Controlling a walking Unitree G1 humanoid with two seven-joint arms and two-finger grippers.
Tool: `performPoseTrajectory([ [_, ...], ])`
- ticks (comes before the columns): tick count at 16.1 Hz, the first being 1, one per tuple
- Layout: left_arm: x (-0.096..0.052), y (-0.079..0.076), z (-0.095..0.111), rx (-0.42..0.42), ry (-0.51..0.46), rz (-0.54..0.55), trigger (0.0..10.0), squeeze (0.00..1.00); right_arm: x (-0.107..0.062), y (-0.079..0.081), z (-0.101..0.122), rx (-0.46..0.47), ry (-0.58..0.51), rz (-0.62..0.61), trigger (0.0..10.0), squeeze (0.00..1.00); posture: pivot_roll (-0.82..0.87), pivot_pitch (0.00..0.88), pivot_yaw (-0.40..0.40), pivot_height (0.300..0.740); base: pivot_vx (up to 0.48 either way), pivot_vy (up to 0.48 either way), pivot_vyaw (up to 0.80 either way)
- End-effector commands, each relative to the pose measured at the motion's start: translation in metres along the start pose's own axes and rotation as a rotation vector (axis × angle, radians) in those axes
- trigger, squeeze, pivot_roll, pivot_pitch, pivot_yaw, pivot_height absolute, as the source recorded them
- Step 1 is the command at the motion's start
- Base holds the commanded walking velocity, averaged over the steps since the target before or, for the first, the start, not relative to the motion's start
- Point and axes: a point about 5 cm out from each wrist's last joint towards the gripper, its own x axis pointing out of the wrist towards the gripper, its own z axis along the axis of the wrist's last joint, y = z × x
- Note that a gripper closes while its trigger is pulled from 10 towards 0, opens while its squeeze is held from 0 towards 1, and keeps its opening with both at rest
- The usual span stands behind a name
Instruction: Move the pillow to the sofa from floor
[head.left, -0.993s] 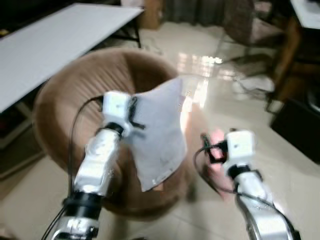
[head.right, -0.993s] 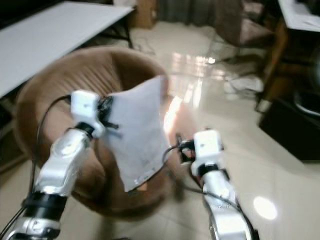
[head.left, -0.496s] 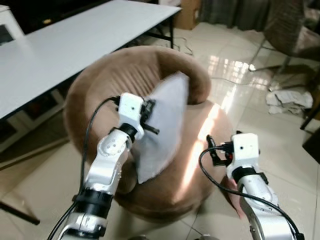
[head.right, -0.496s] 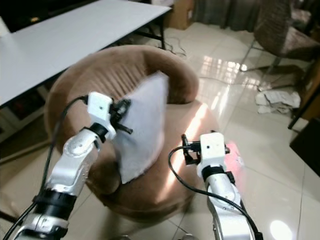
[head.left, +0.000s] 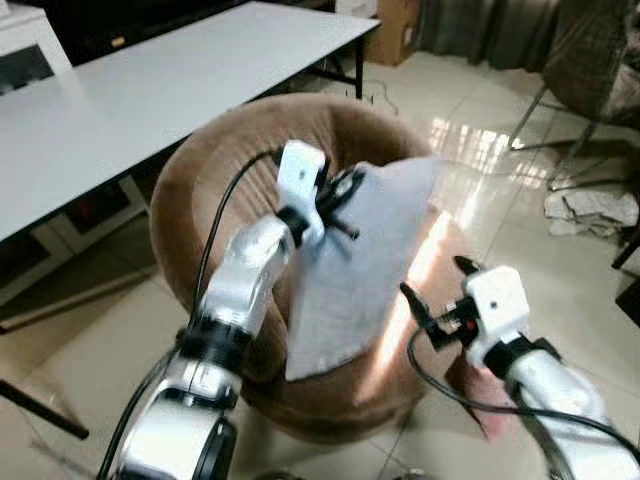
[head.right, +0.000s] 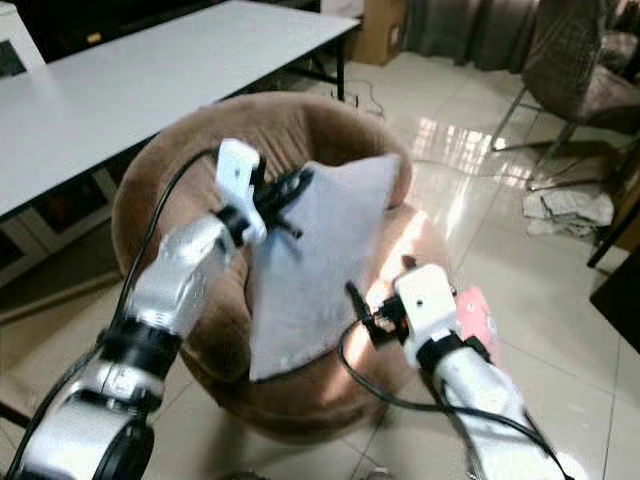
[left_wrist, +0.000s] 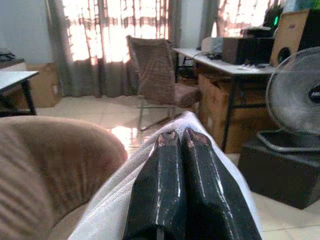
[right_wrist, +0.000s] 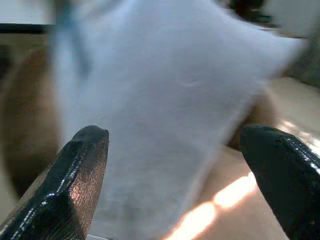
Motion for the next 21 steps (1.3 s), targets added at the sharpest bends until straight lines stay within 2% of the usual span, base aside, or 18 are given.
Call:
performPoseTrajectory([
  [1, 0.006, 0.006, 0.015, -0.045, -0.033, -0.009, 10.0, 0.00, -0.008, -0.001, 0.009, 0.002, -0.004, 0.071, 10.0, 0.00, -0.10, 0.082, 0.103, 0.740, 0.000, 0.000, 0.00],
  [3, 0.009, 0.012, 0.014, -0.072, -0.009, 0.011, 10.0, 0.00, -0.018, -0.005, 0.015, 0.002, -0.002, 0.108, 10.0, 0.00, -0.11, 0.098, 0.104, 0.740, 0.000, 0.000, 0.00],
  [6, 0.000, 0.035, -0.025, 0.067, 0.225, 0.201, 10.0, 0.00, -0.024, 0.001, 0.014, 0.018, 0.040, 0.161, 10.0, 0.00, -0.13, 0.134, 0.095, 0.740, 0.000, 0.000, 0.00],
  [7, -0.003, 0.038, -0.031, 0.092, 0.261, 0.223, 10.0, 0.00, -0.025, 0.003, 0.014, 0.024, 0.047, 0.172, 10.0, 0.00, -0.13, 0.142, 0.093, 0.740, 0.000, 0.000, 0.00],
  [9, -0.021, 0.050, -0.062, 0.146, 0.453, 0.349, 10.0, 0.00, -0.028, 0.016, 0.005, 0.062, 0.102, 0.221, 10.0, 0.00, -0.14, 0.168, 0.081, 0.740, 0.000, 0.000, 0.00],
  [10, -0.032, 0.059, -0.072, 0.181, 0.518, 0.438, 10.0, 0.00, -0.030, 0.021, 0.001, 0.070, 0.127, 0.232, 10.0, 0.00, -0.14, 0.184, 0.074, 0.740, 0.000, 0.000, 0.00],
  [12, -0.043, 0.072, -0.074, 0.268, 0.563, 0.546, 10.0, 0.00, -0.033, 0.024, 0.000, 0.074, 0.155, 0.249, 10.0, 0.00, -0.15, 0.196, 0.069, 0.740, 0.000, 0.000, 0.00],
  [13, -0.044, 0.074, -0.073, 0.284, 0.567, 0.561, 10.0, 0.00, -0.034, 0.024, 0.000, 0.072, 0.161, 0.251, 10.0, 0.00, -0.15, 0.197, 0.069, 0.740, 0.000, 0.000, 0.00],
  [14, -0.049, 0.083, -0.069, 0.325, 0.579, 0.613, 10.0, 0.00, -0.035, 0.024, -0.003, 0.058, 0.183, 0.247, 10.0, 0.00, -0.15, 0.202, 0.069, 0.740, 0.000, 0.000, 0.00],
  [15, -0.058, 0.099, -0.059, 0.391, 0.599, 0.697, 10.0, 0.00, -0.034, 0.023, -0.008, 0.047, 0.207, 0.224, 10.0, 0.00, -0.15, 0.204, 0.071, 0.740, 0.000, 0.000, 0.00],
  [17, -0.064, 0.110, -0.050, 0.416, 0.601, 0.734, 10.0, 0.00, -0.034, 0.024, -0.013, 0.050, 0.224, 0.221, 10.0, 0.00, -0.14, 0.204, 0.070, 0.740, 0.000, 0.000, 0.00],
  [18, -0.064, 0.111, -0.049, 0.415, 0.601, 0.717, 10.0, 0.00, -0.033, 0.025, -0.016, 0.050, 0.234, 0.220, 10.0, 0.00, -0.14, 0.204, 0.068, 0.740, 0.000, 0.000, 0.00],
  [20, -0.053, 0.099, -0.054, 0.384, 0.593, 0.587, 10.0, 0.00, -0.032, 0.027, -0.022, 0.050, 0.247, 0.227, 10.0, 0.00, -0.14, 0.202, 0.068, 0.740, 0.000, 0.000, 0.00],
  [21, -0.048, 0.094, -0.054, 0.336, 0.573, 0.557, 10.0, 0.69, -0.032, 0.027, -0.024, 0.048, 0.249, 0.230, 10.0, 0.00, -0.14, 0.197, 0.070, 0.740, 0.000, 0.000, 0.00],
])
